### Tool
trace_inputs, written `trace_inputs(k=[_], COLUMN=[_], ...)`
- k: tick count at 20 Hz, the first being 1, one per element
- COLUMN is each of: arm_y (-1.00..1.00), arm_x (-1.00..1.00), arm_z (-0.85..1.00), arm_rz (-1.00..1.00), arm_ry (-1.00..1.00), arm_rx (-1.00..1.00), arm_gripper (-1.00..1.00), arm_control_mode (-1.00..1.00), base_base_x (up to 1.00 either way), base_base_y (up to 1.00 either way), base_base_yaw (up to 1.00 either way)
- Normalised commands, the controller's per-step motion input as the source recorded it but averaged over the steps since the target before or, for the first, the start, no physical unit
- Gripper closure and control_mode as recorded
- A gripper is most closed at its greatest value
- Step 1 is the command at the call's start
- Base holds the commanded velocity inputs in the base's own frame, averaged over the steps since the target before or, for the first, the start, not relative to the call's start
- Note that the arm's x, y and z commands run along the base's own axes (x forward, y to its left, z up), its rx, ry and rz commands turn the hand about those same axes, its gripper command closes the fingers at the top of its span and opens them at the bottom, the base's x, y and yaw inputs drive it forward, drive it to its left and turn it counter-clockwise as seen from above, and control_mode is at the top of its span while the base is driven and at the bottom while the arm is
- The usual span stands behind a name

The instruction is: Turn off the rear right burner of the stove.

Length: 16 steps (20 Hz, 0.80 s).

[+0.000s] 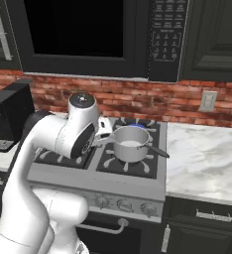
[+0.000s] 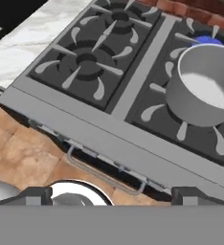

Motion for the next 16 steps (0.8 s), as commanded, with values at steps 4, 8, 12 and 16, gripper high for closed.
trace_inputs(k=[4,8,12,16], arm_y=[-0.32,-0.05,-0.01,-0.04], arm_x=[-0.43,-0.41,-0.35,-0.35], arm_z=[-0.33,-0.37,-0.48,-0.48], arm_rz=[0.44,0.40,0.33,0.23], arm_ry=[-0.14,-0.26,-0.30,-0.33], arm_rx=[-0.05,-0.13,-0.14,-0.14], arm_gripper=[-1.00,-1.00,-1.00,-1.00], arm_control_mode=[-1.00,-1.00,-1.00,-1.00], base_base_x=[0.00,0.00,0.00,0.00], base_base_y=[0.00,0.00,0.00,0.00], base_base_yaw=[0.00,0.00,0.00,0.00])
